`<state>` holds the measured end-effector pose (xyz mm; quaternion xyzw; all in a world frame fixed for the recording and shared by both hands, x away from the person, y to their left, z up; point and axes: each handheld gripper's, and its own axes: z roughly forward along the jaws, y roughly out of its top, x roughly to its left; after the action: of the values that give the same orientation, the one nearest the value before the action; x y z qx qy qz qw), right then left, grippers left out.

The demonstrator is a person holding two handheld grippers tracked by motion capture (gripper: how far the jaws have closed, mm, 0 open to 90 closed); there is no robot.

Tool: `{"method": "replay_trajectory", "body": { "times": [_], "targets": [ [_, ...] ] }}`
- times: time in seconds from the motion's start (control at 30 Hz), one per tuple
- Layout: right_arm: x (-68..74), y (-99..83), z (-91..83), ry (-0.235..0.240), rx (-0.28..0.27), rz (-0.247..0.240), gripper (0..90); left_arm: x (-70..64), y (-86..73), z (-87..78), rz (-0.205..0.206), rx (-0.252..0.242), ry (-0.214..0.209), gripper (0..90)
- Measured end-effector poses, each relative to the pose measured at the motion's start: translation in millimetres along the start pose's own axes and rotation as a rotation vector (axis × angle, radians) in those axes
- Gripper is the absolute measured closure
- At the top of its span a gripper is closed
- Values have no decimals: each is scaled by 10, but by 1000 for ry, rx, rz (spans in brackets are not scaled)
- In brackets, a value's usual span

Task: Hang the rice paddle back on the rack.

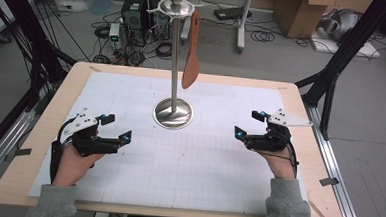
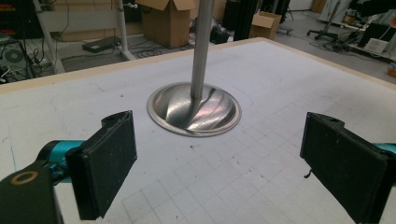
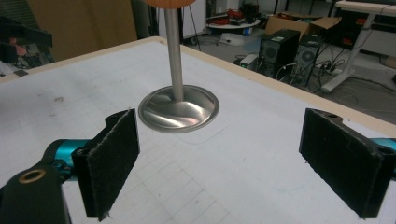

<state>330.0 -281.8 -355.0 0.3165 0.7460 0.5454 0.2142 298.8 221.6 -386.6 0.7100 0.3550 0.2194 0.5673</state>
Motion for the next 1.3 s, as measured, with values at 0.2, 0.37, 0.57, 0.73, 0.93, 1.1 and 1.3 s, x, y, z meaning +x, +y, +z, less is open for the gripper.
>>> {"method": "replay_trajectory", "body": {
  "times": [0.2,0.37,0.57,0.73,0.93,1.1,1.3],
  "targets": [
    [-23,-111,-16,4,8,11,112,-6,-6,10,0,7,-1,111],
    [-66,-183,-62,-2,-2,27,112,-10,-14,21,0,7,-3,112],
    [-114,-252,-120,-15,-5,50,112,-4,-21,23,-1,8,-2,112],
    [-122,-261,-162,-21,-15,52,112,1,-5,5,3,2,2,112],
    [-179,-279,-280,-68,-16,42,112,45,0,-52,3,-5,16,113],
    [-246,-324,-365,-99,-20,55,112,127,-33,-105,-7,-5,59,113],
    [-256,-329,-381,-104,-31,60,112,212,-63,-172,-24,-14,102,114]
  ]
}}
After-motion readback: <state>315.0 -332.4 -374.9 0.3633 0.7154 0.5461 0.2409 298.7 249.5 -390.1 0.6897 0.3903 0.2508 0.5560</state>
